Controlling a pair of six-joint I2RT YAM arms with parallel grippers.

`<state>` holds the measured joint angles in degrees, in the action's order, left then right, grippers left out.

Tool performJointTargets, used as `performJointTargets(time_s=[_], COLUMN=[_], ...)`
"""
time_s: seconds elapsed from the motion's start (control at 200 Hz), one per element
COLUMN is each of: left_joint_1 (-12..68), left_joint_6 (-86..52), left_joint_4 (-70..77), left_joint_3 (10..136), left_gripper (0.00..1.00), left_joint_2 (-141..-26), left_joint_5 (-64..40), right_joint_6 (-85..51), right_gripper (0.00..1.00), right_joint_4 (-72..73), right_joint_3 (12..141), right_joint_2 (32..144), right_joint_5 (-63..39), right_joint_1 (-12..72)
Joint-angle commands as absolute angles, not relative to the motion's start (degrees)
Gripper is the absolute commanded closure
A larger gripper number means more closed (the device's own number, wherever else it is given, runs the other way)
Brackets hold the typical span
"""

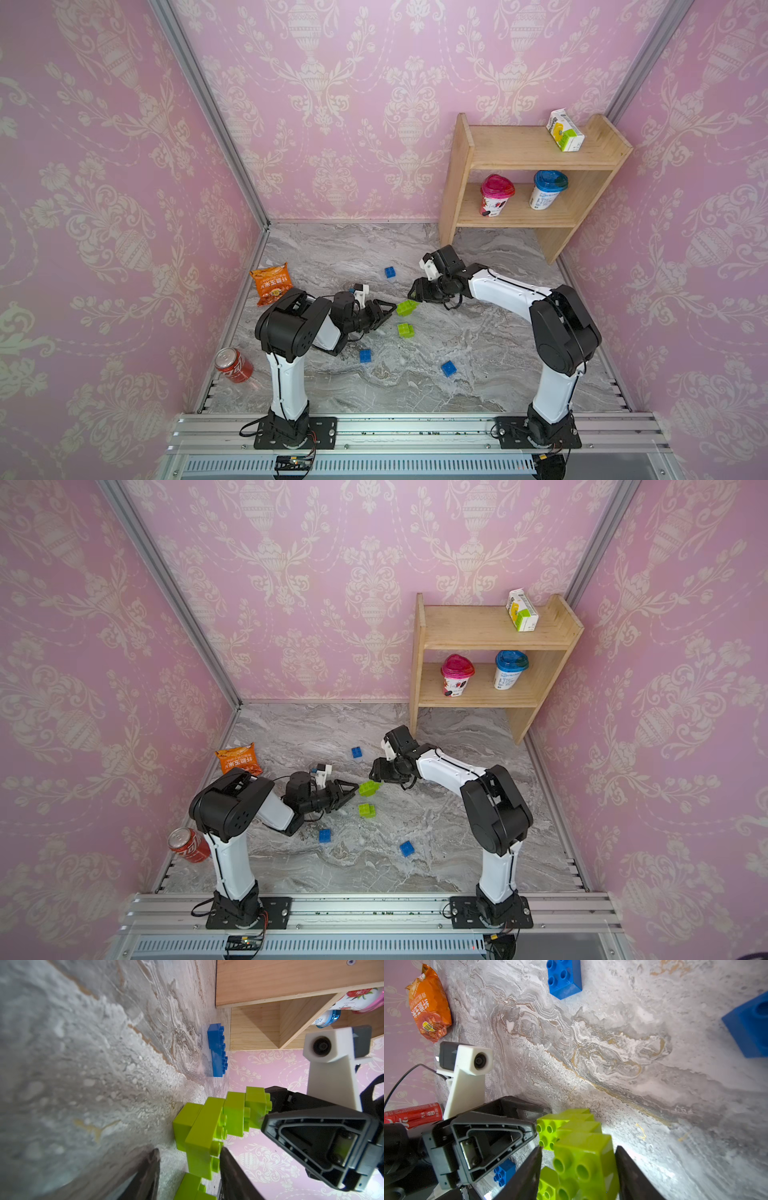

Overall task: Assemble the letter v with lego
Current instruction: Adjust the lego brick at the center of the board.

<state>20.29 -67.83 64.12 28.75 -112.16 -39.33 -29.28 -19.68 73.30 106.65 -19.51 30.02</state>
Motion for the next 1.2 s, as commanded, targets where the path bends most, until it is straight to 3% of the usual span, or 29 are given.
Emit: performJointTargets(time_s=[0.0, 0.61, 0.891, 1.196], left_joint_1=[19.9, 19.9, 19.9, 19.9], left_joint_6=[-66.3, -67.1, -67.3, -67.8], left_joint_4=[63.2, 64.2, 64.9, 65.5], left_joint_3=[28.0, 28.6, 28.9, 29.5], left_gripper=[0.52, 0.52, 0.57, 0.59], left_joint_2=[-110.8, -111.1, -113.0, -114.4], left_joint_5=[-40.9, -41.6, -41.6, -41.7], right_joint_6=[-27.5, -27.8, -28.0, -27.2], right_gripper=[0.44, 0.46, 0.46, 0.37], right_joint_4=[-22.0, -22.7, -23.2, -24.7], right_joint_3=[74.6, 72.9, 73.0, 73.7], right_joint_2=[106.1, 105.1, 104.9, 104.2], right_joint_5=[-19.1, -17.3, -16.7, -15.4], right_joint_1=[30.6, 32.1, 32.2, 31.9])
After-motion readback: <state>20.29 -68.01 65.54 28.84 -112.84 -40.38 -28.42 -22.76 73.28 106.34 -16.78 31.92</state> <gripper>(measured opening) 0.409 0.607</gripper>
